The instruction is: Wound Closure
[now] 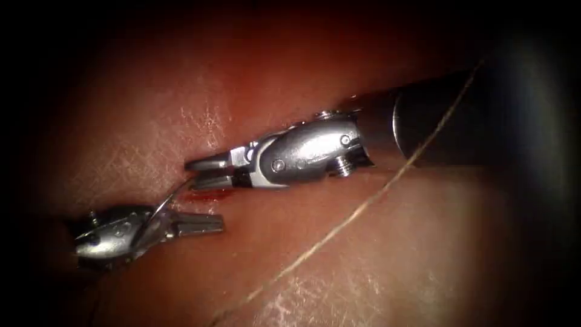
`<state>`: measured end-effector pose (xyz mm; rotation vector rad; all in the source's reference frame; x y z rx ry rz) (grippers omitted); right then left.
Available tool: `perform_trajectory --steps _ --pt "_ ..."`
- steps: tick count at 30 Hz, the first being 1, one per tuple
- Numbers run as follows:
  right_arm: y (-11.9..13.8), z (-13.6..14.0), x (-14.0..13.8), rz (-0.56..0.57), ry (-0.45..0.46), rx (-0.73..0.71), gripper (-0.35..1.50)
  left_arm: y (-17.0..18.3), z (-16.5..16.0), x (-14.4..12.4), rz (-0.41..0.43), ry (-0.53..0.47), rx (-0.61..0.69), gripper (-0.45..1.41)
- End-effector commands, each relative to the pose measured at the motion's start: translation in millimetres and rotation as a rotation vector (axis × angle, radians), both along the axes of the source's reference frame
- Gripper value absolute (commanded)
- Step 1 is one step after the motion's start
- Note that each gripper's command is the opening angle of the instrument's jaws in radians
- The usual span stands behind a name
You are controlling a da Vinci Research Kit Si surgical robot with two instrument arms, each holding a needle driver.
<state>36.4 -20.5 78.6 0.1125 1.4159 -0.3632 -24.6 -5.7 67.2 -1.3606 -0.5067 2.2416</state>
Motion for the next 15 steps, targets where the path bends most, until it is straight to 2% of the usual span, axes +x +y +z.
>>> perform_trajectory --steps 1,6,7,8,9,11,13,15 --pt "0.4 0.1 1.2 0.014 -0.001 -0.008 -0.35 -0.5 0.7 -0.6 0.001 -0.001 0.001 -0.05" --pt "-0.1 0.4 1.6 0.055 -0.026 -0.036 -0.35 -0.5 0.7 -0.5 0.002 0.001 0.002 -0.05" --pt "-0.3 0.3 1.6 0.075 -0.039 -0.04 -0.28 -0.5 0.7 -0.5 0.002 0.001 0.002 -0.05" --pt "-0.3 0.0 1.7 0.103 -0.057 -0.038 -0.11 -0.5 0.7 -0.5 0.003 0.001 0.002 -0.05" --pt "-0.3 0.0 1.7 0.103 -0.057 -0.038 -0.11 -0.5 0.7 -0.5 0.003 0.001 0.002 -0.05" --pt "-0.1 -0.6 1.8 0.143 -0.09 -0.036 0.26 -0.5 0.7 -0.4 0.003 0.001 0.002 -0.05" --pt "0.0 -1.1 1.8 0.178 -0.114 -0.026 0.71 -0.5 0.7 -0.4 0.003 0.001 0.002 -0.05" --pt "-0.2 -1.8 2.0 0.22 -0.142 -0.016 1.03 -0.5 0.7 -0.4 0.004 0.0 0.002 -0.05"
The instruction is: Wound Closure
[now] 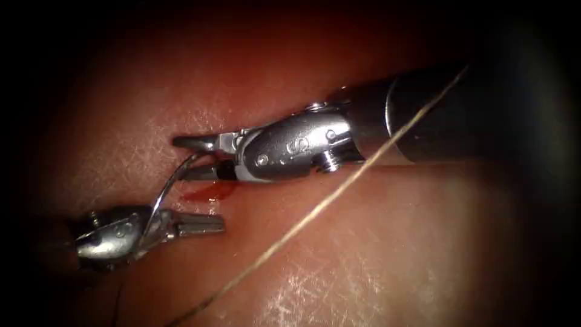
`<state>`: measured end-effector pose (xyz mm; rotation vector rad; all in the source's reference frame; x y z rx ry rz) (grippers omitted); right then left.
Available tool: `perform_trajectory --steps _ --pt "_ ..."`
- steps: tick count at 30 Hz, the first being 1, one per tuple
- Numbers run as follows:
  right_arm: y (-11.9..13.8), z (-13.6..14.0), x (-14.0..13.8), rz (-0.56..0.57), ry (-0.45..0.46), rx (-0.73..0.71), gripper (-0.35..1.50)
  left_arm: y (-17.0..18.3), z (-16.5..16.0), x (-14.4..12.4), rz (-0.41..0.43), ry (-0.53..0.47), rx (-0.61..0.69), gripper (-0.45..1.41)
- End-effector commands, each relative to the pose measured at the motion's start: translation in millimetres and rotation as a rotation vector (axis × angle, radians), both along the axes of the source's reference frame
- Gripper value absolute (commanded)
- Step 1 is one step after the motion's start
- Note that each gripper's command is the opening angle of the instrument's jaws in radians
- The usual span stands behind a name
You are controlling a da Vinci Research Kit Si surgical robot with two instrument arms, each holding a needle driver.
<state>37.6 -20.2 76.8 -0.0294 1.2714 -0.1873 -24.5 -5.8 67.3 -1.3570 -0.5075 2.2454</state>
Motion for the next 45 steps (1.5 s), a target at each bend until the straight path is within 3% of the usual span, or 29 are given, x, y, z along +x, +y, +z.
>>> perform_trajectory --steps 1,8,15,20,24,27,28,30,31,32,45 --pt "-0.7 -0.2 0.9 0.021 -0.012 0.005 1.09 -0.4 0.6 -0.5 0.002 -0.003 0.002 -0.05" --pt "-2.2 -3.1 1.5 0.114 -0.068 0.009 1.18 -0.3 0.7 -0.5 0.0 -0.003 0.007 -0.05" --pt "-3.6 -5.6 1.4 0.09 -0.07 -0.169 0.96 -0.4 0.7 -0.5 0.001 0.0 0.007 -0.05" --pt "-3.5 -5.2 0.3 0.059 -0.074 -0.261 0.78 -0.4 0.8 -0.6 0.0 0.001 0.006 -0.05" --pt "-3.2 -5.3 -0.1 0.068 -0.066 -0.289 0.76 -0.4 0.8 -0.6 0.0 0.001 0.006 -0.05" --pt "-3.4 -5.4 0.1 0.046 -0.055 -0.331 0.61 -0.5 0.8 -0.6 0.0 0.001 0.006 -0.05" --pt "-3.4 -5.4 0.1 0.035 -0.051 -0.347 0.44 -0.5 0.8 -0.6 0.0 0.001 0.006 -0.05" --pt "-3.4 -5.4 0.0 0.018 -0.045 -0.39 -0.06 -0.5 0.8 -0.6 -0.001 0.001 0.006 -0.05" --pt "-3.2 -5.4 0.0 0.026 -0.061 -0.398 -0.11 -0.5 0.8 -0.6 -0.001 0.001 0.006 -0.05" --pt "-2.8 -5.3 -0.1 0.031 -0.053 -0.409 -0.35 -0.5 0.8 -0.7 -0.001 0.001 0.006 -0.05" --pt "-2.2 -4.9 -0.3 0.025 -0.035 -0.411 -0.35 -0.5 0.8 -0.7 -0.001 0.002 0.006 -0.05"
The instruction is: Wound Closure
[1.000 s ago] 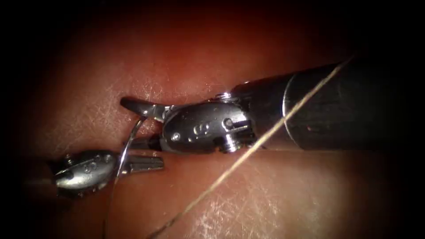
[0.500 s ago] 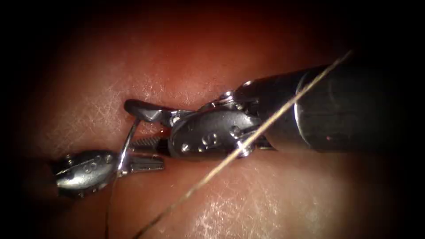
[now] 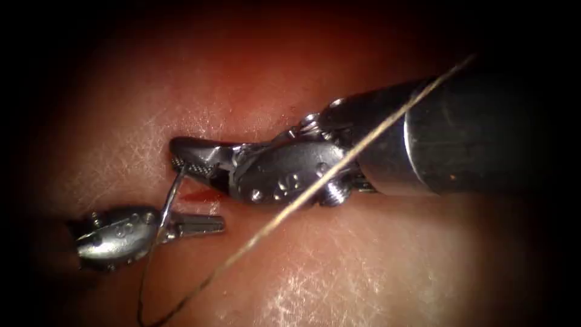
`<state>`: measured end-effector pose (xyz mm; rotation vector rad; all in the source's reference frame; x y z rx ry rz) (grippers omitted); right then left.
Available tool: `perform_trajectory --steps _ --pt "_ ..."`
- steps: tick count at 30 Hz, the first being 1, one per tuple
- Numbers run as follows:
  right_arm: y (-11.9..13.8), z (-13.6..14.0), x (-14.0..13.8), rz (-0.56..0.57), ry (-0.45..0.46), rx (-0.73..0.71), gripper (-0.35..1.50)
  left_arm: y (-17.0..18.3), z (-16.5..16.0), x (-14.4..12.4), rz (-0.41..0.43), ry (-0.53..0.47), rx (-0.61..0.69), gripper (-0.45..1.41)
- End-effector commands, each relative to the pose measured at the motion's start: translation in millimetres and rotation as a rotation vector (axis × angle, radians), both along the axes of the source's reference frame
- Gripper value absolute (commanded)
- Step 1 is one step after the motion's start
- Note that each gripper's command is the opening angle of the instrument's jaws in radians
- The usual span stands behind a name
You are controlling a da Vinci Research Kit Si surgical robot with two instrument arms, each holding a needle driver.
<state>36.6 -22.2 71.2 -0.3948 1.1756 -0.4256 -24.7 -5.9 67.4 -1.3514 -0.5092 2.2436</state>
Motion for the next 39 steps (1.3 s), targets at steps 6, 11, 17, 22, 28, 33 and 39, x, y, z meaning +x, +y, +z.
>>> perform_trajectory --steps 6,11,17,22,28,33,39 --pt "0.9 1.4 0.5 -0.06 0.042 0.083 -0.35 -0.4 0.7 -0.6 0.0 -0.001 0.002 -0.05" --pt "2.4 2.1 0.7 -0.126 0.107 0.214 -0.35 -0.5 0.7 -0.7 -0.001 -0.001 0.002 -0.05" --pt "4.9 3.1 1.0 -0.161 0.15 0.36 -0.35 -0.6 0.7 -0.9 -0.005 0.002 0.0 -0.05" --pt "7.5 4.0 1.2 -0.164 0.147 0.428 -0.35 -0.6 0.8 -1.0 -0.004 0.002 0.0 -0.05" --pt "9.2 5.6 1.0 -0.137 0.122 0.528 -0.35 -0.6 0.7 -1.0 -0.003 0.001 0.001 -0.05" --pt "9.2 6.3 0.8 -0.114 0.106 0.608 -0.35 -0.6 0.8 -1.0 -0.003 0.001 0.001 -0.05" --pt "9.0 7.0 0.8 -0.074 0.095 0.726 -0.35 -0.6 0.8 -1.0 -0.004 0.001 0.001 -0.05"
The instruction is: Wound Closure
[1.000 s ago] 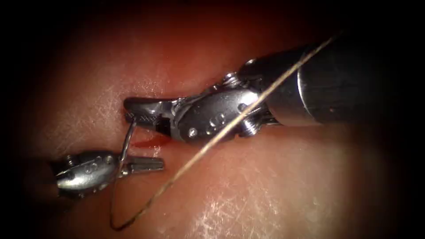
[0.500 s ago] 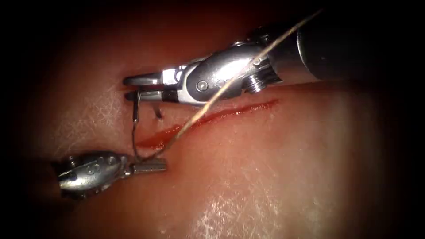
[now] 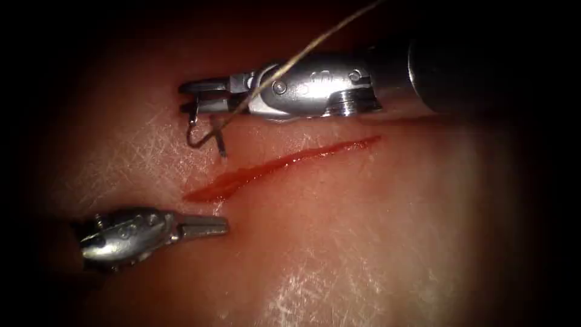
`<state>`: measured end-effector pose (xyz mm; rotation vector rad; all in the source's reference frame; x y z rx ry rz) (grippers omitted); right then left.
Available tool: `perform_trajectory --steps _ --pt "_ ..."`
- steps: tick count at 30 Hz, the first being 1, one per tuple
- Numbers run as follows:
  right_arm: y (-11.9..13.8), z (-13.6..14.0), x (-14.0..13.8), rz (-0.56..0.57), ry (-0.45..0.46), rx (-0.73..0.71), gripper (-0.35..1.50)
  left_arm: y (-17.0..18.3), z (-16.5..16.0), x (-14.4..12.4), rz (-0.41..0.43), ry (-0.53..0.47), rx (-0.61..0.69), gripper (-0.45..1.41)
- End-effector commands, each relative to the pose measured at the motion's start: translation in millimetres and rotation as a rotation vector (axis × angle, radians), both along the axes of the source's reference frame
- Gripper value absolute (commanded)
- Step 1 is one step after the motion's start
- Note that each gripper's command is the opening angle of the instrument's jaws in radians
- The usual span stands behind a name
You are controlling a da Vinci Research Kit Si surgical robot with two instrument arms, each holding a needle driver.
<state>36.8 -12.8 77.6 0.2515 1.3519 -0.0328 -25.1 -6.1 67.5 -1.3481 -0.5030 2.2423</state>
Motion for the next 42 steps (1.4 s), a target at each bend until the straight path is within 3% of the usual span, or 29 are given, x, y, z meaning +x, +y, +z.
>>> perform_trajectory --steps 1,18,42 --pt "-0.5 0.7 0.6 0.004 -0.005 0.028 -0.35 -0.4 0.7 -0.5 0.001 -0.002 0.002 -0.05" --pt "-1.2 1.7 0.7 0.085 -0.078 0.391 -0.35 -0.5 0.8 -0.6 0.004 0.0 0.002 -0.05" --pt "-3.9 1.8 1.0 0.016 -0.107 0.485 -0.35 -0.6 0.8 -0.5 0.005 -0.001 0.003 -0.05"
